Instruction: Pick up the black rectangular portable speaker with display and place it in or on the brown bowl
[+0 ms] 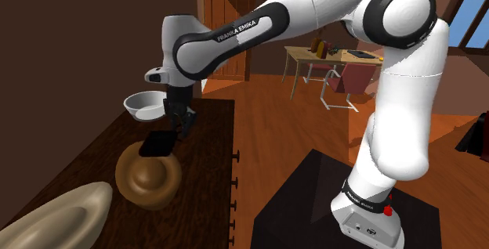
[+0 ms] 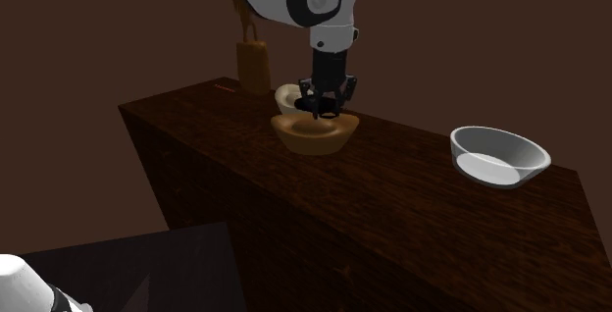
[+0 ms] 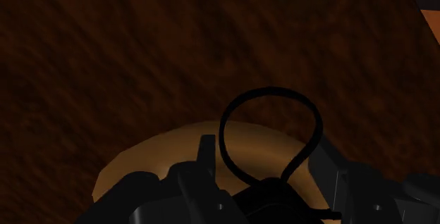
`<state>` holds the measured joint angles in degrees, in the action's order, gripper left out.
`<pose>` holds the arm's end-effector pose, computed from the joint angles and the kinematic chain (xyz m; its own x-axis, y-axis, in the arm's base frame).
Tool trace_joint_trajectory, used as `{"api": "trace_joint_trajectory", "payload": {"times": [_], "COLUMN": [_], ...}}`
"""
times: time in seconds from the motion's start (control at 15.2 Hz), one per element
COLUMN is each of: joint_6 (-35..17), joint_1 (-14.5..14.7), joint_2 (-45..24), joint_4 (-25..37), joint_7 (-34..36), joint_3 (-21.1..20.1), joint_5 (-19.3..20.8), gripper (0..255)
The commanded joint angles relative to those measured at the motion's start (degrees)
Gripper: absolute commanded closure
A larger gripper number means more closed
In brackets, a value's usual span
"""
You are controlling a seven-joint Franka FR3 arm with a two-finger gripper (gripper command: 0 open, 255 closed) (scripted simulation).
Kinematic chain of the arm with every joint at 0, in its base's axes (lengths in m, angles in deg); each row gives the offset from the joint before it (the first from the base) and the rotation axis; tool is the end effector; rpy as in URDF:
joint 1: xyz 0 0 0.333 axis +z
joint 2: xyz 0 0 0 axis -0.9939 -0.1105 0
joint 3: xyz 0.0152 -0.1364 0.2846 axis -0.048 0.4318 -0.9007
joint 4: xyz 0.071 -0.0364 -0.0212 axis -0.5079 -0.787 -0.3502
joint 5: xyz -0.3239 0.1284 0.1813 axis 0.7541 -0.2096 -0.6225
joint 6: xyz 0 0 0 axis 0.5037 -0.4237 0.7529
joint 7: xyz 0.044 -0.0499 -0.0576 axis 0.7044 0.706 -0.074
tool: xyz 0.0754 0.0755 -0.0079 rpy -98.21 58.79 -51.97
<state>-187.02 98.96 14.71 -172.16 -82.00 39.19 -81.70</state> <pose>0.5328 0.2999 0.4161 -0.0389 0.9937 0.1052 0.9991 0.0368 0.0218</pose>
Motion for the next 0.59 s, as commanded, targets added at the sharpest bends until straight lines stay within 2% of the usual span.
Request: {"api": "trace_joint_trajectory", "payload": {"times": [0.0,0.2,0.53], "joint_6": [0.96,2.79,-0.58], "joint_1": [1.71,4.86,5.01], "joint_2": [-3.05,-8.4,-9.69], "joint_4": [4.11,11.35,9.23], "joint_7": [2.96,7.42,7.44], "joint_3": [-0.72,-1.51,-1.28], "joint_5": [1.26,3.42,3.75], "gripper": [255,255,255]}}
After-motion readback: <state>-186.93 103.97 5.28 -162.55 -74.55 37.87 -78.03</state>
